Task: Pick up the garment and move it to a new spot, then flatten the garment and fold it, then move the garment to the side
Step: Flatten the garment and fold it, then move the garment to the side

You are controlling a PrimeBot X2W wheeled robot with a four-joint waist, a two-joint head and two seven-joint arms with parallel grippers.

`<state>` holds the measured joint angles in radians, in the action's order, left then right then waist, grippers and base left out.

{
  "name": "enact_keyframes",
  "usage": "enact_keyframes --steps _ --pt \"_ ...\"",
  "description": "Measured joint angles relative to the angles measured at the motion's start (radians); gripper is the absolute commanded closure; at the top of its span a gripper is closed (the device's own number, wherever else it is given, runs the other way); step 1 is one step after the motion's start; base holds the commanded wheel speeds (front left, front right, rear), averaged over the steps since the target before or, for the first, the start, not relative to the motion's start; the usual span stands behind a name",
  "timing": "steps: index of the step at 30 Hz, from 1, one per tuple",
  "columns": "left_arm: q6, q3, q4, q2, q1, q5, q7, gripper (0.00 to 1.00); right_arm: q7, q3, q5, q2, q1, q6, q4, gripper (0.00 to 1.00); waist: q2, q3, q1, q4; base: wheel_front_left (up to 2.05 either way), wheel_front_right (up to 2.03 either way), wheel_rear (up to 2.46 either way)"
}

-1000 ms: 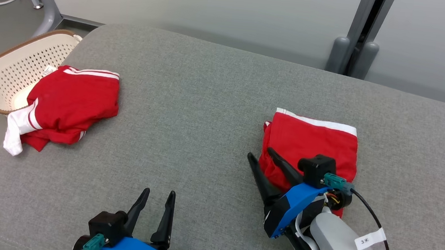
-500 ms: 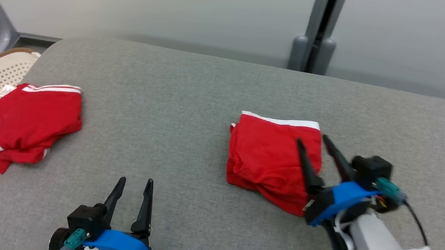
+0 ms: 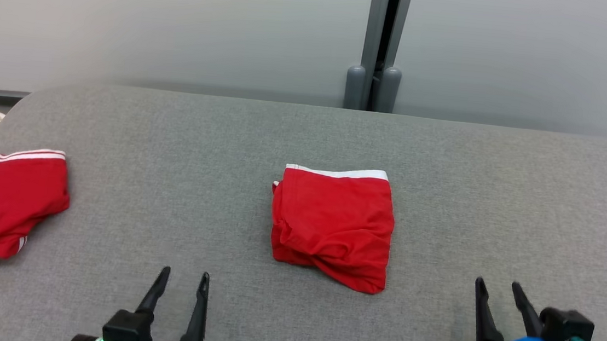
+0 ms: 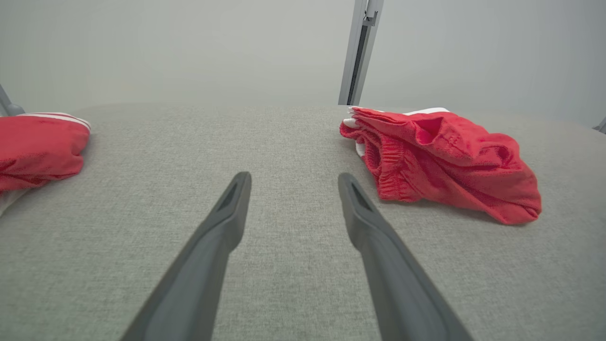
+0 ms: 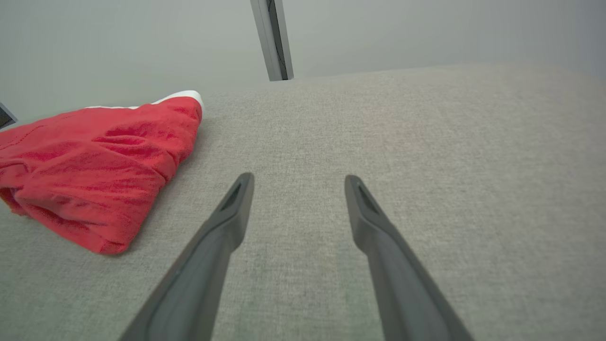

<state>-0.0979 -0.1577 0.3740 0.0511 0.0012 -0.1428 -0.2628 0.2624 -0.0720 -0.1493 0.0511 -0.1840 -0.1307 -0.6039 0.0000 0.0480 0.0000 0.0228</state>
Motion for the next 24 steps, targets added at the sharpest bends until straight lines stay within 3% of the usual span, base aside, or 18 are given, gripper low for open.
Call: enact_keyframes --steps 15,24 --pt "-0.001 -0.056 0.002 -0.001 0.012 0.021 0.000 0.00 0.000 0.051 -0.048 0.000 0.033 0.000 -0.034 0.00 0.0000 -0.009 -0.0001 -0.007 0.00 0.00 0.00" --pt "-0.009 -0.069 0.009 0.000 -0.002 0.016 0.000 0.00 0.000 0.172 -0.155 0.000 -0.136 0.000 -0.103 0.00 0.0000 0.031 -0.0001 0.034 0.00 0.00 0.00"
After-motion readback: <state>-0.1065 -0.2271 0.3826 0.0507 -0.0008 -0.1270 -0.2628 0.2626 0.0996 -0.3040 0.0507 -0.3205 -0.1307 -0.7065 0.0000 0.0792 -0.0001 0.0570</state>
